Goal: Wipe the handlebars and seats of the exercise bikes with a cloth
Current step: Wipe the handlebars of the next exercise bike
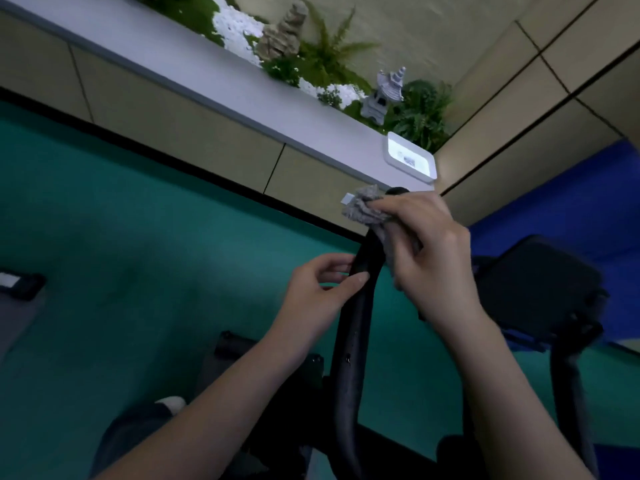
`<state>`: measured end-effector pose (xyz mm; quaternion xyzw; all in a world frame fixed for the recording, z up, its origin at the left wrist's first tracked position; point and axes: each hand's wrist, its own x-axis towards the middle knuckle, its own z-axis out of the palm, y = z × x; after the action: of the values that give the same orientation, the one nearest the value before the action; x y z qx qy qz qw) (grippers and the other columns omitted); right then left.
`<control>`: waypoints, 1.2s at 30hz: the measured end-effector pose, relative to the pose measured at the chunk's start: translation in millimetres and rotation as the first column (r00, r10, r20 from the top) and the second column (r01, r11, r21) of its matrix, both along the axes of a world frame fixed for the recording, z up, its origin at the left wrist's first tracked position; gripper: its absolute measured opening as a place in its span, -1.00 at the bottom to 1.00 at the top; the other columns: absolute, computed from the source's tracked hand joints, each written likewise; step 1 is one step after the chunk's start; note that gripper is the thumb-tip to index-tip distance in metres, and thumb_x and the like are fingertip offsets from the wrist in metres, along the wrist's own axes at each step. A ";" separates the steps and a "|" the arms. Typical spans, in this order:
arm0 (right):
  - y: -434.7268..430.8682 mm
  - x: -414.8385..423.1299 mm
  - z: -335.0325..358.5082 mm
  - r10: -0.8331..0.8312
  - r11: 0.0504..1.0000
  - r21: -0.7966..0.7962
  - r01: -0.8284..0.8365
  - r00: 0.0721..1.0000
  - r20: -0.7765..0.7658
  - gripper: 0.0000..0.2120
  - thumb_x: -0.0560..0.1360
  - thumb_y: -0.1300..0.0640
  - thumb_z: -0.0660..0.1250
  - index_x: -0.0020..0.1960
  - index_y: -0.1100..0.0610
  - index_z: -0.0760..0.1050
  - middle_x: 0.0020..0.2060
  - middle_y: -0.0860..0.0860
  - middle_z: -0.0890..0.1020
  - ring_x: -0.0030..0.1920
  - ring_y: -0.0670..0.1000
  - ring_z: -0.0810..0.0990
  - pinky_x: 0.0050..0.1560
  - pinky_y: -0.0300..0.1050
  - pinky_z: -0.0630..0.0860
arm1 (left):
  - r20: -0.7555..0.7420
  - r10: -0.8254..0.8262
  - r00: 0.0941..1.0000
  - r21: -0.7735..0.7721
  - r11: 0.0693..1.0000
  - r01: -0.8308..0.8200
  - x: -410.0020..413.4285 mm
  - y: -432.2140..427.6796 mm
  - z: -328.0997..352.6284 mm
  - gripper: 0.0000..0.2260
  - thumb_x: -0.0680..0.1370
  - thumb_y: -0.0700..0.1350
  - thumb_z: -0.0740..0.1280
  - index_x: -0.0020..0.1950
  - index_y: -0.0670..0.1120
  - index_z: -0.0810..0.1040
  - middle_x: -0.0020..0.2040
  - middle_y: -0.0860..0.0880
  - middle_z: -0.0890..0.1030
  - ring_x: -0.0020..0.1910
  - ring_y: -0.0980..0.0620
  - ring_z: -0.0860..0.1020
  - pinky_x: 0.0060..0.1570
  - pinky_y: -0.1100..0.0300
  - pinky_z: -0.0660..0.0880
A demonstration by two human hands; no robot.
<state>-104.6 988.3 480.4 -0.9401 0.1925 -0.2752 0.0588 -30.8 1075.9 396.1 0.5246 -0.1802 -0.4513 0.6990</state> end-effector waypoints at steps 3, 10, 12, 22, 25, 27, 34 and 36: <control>-3.1 -4.4 0.9 0.096 0.994 -0.041 -0.105 0.980 -0.171 -0.80 0.45 0.44 0.32 0.02 0.28 0.60 -0.10 0.08 0.65 -0.02 0.14 0.53 0.01 -0.14 0.44 | -0.023 0.071 0.997 0.024 0.997 -0.071 -8.9 1.3 -0.3 -0.85 0.45 -0.28 0.44 -0.03 -0.12 0.58 -0.14 0.01 0.57 -0.17 0.14 0.49 -0.20 0.49 0.43; -25.6 25.1 35.3 0.162 0.959 -0.166 -0.232 0.922 -0.351 -0.82 0.49 0.38 0.29 0.05 0.29 0.60 -0.11 0.15 0.66 -0.04 0.23 0.50 -0.04 -0.06 0.40 | -0.031 0.131 0.991 0.064 0.990 -0.129 -17.6 2.1 -5.2 -0.91 0.43 -0.10 0.48 -0.15 0.05 0.59 -0.17 0.11 0.60 -0.16 0.17 0.57 -0.07 0.31 0.52; -26.0 35.1 35.0 0.139 0.951 -0.175 -0.254 0.860 -0.491 -0.78 0.49 0.40 0.27 0.06 0.25 0.61 -0.09 0.13 0.67 -0.02 0.20 0.48 -0.04 -0.10 0.37 | 0.016 0.127 0.992 0.093 0.987 -0.128 -17.3 2.2 -8.0 -0.88 0.42 -0.04 0.48 -0.08 0.02 0.62 -0.10 0.08 0.62 -0.07 0.11 0.59 0.03 0.18 0.54; -21.9 55.2 35.0 0.059 0.942 -0.167 -0.290 0.634 -0.771 -0.74 0.48 0.31 0.23 0.10 0.13 0.58 -0.07 0.14 0.63 0.02 0.07 0.42 -0.01 0.04 0.47 | 0.151 0.160 0.975 0.090 0.980 -0.175 -25.8 8.3 -13.8 -0.82 0.40 0.03 0.48 -0.04 0.10 0.60 -0.09 0.18 0.60 -0.06 0.22 0.54 -0.21 0.58 0.32; -6.0 52.5 25.2 0.105 0.950 -0.061 -0.306 0.498 -0.861 -0.67 0.47 0.32 0.19 0.13 0.07 0.57 -0.01 0.14 0.60 0.05 0.09 0.48 0.01 0.04 0.51 | 0.125 0.179 0.976 0.070 0.979 -0.189 -27.2 6.9 -12.4 -0.81 0.39 -0.04 0.50 -0.15 0.19 0.53 -0.15 0.19 0.58 -0.11 0.19 0.54 -0.22 0.58 0.33; -7.9 55.1 26.4 0.091 0.953 -0.076 -0.292 0.517 -0.851 -0.66 0.47 0.33 0.21 0.15 0.09 0.57 -0.01 0.16 0.59 0.08 0.12 0.48 0.03 0.04 0.49 | 0.112 0.185 0.976 0.060 0.979 -0.192 -27.9 6.8 -12.7 -0.79 0.39 -0.04 0.50 -0.19 0.22 0.51 -0.15 0.19 0.58 -0.12 0.18 0.55 -0.18 0.50 0.38; 1.0 32.4 13.0 0.111 0.948 -0.119 -0.297 0.655 -0.748 -0.71 0.39 0.42 0.28 0.05 0.20 0.59 -0.15 0.10 0.60 -0.02 0.15 0.43 -0.08 -0.07 0.39 | 0.034 0.183 0.983 0.018 0.983 -0.184 -27.4 7.8 -12.3 -0.79 0.40 -0.08 0.49 -0.25 0.23 0.55 -0.18 0.19 0.59 -0.28 0.18 0.55 -0.16 0.22 0.52; -4.1 26.4 10.7 0.095 0.952 -0.159 -0.260 0.751 -0.654 -0.68 0.38 0.49 0.28 0.05 0.23 0.60 -0.16 0.11 0.61 -0.04 0.18 0.45 -0.11 -0.06 0.40 | 0.030 0.170 0.985 0.012 0.985 -0.170 -26.7 8.6 -12.4 -0.81 0.41 -0.09 0.48 -0.21 0.20 0.56 -0.16 0.18 0.60 -0.25 0.17 0.56 -0.15 0.22 0.54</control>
<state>-78.3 984.2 491.1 -0.9912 0.0753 0.0464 -0.0982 -57.5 1084.5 383.7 0.5496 -0.1414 -0.3837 0.7285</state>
